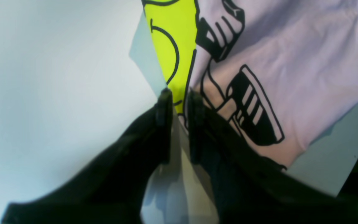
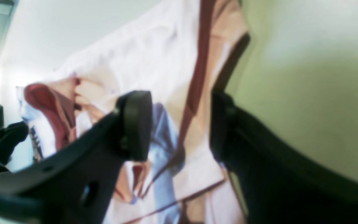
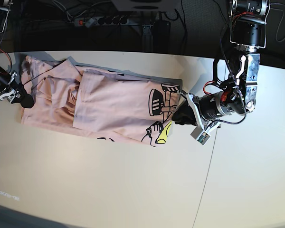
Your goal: Fold the T-shirt properly
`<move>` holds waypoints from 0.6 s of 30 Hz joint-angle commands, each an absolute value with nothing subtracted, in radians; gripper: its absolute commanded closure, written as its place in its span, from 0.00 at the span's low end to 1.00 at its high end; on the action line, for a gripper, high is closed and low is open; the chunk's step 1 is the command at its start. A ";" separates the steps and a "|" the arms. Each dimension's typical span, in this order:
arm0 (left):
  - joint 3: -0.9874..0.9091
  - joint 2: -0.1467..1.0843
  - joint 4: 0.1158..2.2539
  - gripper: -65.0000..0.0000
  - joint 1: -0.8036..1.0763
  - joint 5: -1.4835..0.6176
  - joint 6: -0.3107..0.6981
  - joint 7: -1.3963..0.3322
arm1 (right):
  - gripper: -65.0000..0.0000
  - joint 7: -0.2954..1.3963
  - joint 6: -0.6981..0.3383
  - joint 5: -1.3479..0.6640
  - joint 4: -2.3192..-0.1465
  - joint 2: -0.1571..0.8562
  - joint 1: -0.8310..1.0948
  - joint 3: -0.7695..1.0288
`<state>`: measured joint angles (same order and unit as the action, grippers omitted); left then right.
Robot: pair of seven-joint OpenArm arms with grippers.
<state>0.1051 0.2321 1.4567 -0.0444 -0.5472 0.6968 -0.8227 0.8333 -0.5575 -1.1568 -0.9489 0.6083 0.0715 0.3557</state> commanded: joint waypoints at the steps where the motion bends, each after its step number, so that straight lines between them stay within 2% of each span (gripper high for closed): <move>1: 0.102 0.236 1.470 0.81 -0.061 -0.564 0.698 -0.804 | 0.53 0.899 -0.609 -1.090 -0.946 0.611 0.078 0.349; 18: 0.102 0.236 1.470 0.81 -0.061 -0.565 0.698 -0.805 | 0.54 0.917 -0.608 -1.110 -0.946 0.612 0.078 0.240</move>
<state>0.1051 0.2321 1.4567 -0.0444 -0.5484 0.6968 -0.8227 0.8322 -0.5564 -1.1980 -0.9535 0.6094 0.0658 0.2565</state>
